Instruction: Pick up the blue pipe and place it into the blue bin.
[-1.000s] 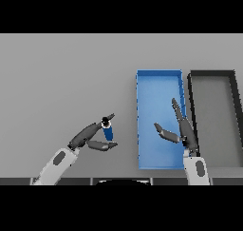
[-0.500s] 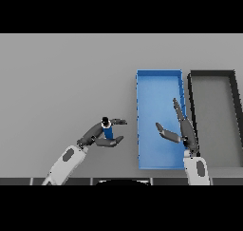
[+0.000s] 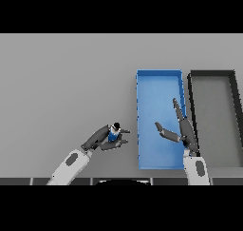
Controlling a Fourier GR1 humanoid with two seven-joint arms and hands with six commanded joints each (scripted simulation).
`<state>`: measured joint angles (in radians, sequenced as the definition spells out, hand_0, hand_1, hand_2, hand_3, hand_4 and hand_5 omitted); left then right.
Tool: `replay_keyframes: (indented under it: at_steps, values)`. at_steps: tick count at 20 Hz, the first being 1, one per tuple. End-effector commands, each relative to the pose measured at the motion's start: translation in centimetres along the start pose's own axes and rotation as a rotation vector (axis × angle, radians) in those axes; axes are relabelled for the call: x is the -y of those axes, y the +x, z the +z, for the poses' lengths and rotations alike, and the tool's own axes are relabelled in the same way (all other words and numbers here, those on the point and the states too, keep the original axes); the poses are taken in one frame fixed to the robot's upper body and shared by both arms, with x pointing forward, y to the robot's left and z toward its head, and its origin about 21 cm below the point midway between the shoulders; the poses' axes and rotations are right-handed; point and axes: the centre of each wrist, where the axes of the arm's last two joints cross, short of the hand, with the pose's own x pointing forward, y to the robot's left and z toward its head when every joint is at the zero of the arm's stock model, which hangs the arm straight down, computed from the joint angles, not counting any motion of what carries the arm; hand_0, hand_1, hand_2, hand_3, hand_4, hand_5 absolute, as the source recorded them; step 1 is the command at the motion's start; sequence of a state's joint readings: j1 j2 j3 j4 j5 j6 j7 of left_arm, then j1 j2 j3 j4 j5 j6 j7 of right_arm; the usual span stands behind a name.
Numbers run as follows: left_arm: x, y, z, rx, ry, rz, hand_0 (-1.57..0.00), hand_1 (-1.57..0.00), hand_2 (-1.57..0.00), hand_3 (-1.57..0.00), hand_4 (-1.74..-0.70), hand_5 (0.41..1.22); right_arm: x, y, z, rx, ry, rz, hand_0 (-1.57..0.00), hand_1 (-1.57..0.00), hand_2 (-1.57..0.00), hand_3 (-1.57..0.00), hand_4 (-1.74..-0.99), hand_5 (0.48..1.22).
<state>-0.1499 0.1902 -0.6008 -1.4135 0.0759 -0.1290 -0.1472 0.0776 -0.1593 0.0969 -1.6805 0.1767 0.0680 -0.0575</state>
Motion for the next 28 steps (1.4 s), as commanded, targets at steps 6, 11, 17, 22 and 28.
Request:
replay_keyframes:
  at_steps: [6,11,17,22,28]
  values:
    - [0.4,2.4,-1.6,0.161,0.015,0.007,-1.52,-1.53,-1.54,-1.53,-1.48,1.206,0.3,0.2,-0.4,-0.001,0.0,0.006,0.0,0.0,0.0,0.0,-1.154,0.55]
    - [0.6,5.2,-2.9,0.22,0.004,-0.017,-1.55,-1.56,-1.56,-1.56,-1.47,1.216,0.4,0.1,-0.1,0.006,-0.001,0.025,0.0,0.0,0.0,0.0,-1.135,0.559]
    - [0.7,7.0,-2.9,0.22,-0.051,-0.035,-1.57,-1.57,-1.57,-1.57,-1.47,1.22,0.5,-0.2,0.2,-0.016,0.0,0.034,0.0,0.0,0.0,0.0,-1.124,0.574]
    - [1.0,6.8,-3.2,0.2,-0.06,-0.035,-1.57,-1.57,-1.57,-1.57,-1.47,1.22,-1.0,-0.1,2.9,0.006,-0.102,0.037,0.0,0.0,0.0,0.0,-1.123,0.578]
    - [0.6,6.7,-3.2,0.205,-0.057,-0.044,-1.57,-1.57,-1.57,-1.57,-1.47,1.221,-1.5,0.9,4.3,0.039,-0.176,-0.008,0.0,-0.02,-0.02,0.0,-1.178,0.569]
